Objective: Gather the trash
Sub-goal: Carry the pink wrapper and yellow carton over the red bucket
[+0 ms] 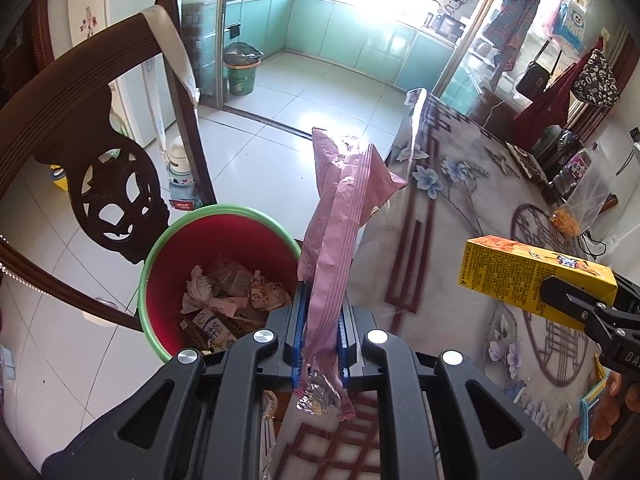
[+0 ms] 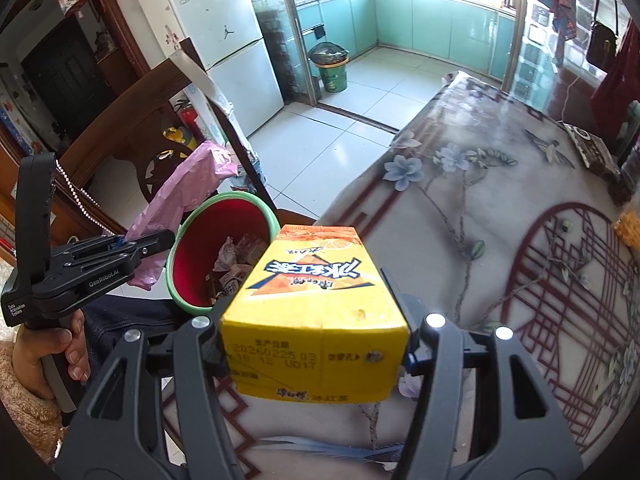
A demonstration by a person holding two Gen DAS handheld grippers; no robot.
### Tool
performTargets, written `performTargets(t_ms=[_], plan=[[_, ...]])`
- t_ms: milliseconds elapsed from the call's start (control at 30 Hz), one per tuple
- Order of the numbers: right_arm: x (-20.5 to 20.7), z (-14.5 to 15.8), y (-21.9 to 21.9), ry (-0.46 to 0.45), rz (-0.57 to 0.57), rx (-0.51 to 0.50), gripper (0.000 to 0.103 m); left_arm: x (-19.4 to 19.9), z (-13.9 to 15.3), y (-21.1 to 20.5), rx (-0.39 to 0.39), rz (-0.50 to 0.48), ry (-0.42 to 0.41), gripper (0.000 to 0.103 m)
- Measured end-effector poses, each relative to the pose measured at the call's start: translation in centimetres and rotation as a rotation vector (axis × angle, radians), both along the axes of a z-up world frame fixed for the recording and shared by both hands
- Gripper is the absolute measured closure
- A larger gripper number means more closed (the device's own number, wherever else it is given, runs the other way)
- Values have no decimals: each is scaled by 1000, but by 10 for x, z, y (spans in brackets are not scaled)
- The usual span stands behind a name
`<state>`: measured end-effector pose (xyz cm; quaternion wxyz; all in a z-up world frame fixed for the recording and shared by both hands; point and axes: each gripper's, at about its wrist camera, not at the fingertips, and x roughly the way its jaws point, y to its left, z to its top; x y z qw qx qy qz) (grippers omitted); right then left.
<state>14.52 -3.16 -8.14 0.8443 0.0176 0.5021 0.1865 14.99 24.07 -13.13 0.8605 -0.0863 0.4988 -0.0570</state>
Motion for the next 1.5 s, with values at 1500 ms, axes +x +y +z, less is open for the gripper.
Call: performTargets(t_ms=[1500], plan=[[64, -36, 156, 36, 294, -51, 46, 30, -77, 100, 12, 178, 186, 90]])
